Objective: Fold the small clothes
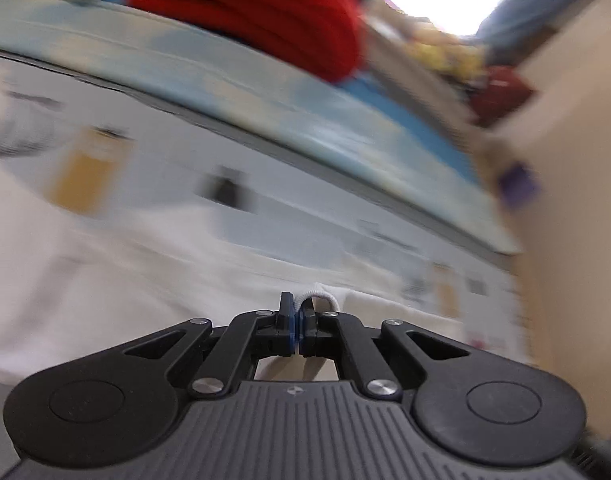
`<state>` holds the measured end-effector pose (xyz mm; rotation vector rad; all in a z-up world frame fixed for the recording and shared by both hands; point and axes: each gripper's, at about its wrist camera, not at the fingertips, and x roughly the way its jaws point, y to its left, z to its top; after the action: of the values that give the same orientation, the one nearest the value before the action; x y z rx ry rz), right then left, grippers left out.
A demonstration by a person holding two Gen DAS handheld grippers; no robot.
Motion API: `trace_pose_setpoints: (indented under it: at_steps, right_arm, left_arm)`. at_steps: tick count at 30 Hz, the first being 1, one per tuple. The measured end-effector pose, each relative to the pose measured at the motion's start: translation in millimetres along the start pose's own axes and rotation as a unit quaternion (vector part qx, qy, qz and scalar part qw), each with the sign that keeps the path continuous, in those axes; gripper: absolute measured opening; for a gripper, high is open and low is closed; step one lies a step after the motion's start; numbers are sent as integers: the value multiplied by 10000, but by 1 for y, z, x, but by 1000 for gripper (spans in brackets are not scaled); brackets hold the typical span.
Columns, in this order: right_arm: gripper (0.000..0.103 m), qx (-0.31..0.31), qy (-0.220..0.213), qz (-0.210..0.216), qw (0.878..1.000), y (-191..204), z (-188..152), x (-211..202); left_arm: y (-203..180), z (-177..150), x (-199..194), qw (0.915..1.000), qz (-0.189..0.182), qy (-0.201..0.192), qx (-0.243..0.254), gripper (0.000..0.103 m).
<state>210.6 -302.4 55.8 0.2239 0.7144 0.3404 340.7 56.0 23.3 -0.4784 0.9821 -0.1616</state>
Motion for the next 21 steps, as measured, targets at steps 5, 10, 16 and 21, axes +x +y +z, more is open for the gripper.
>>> trace_pose_setpoints:
  at_steps: [5,10,16,21]
  right_arm:
    - [25,804,69,-927,9924,-65,12,11]
    - [27,1047,739,-1103,9856,-100,6,51]
    - [40,583,1613,-1125,9787,-94,-11,87]
    - [40,-153,2102,-940,9730,-94,-25,89]
  left_arm:
    - [51,7,10,9946,805,650,51,2]
    - [68,12,-1,9870,1538,406,216,12]
    - [70,21,-10,9846,1714,189,295,12]
    - [61,20,-7,9854,1611,252,491,13]
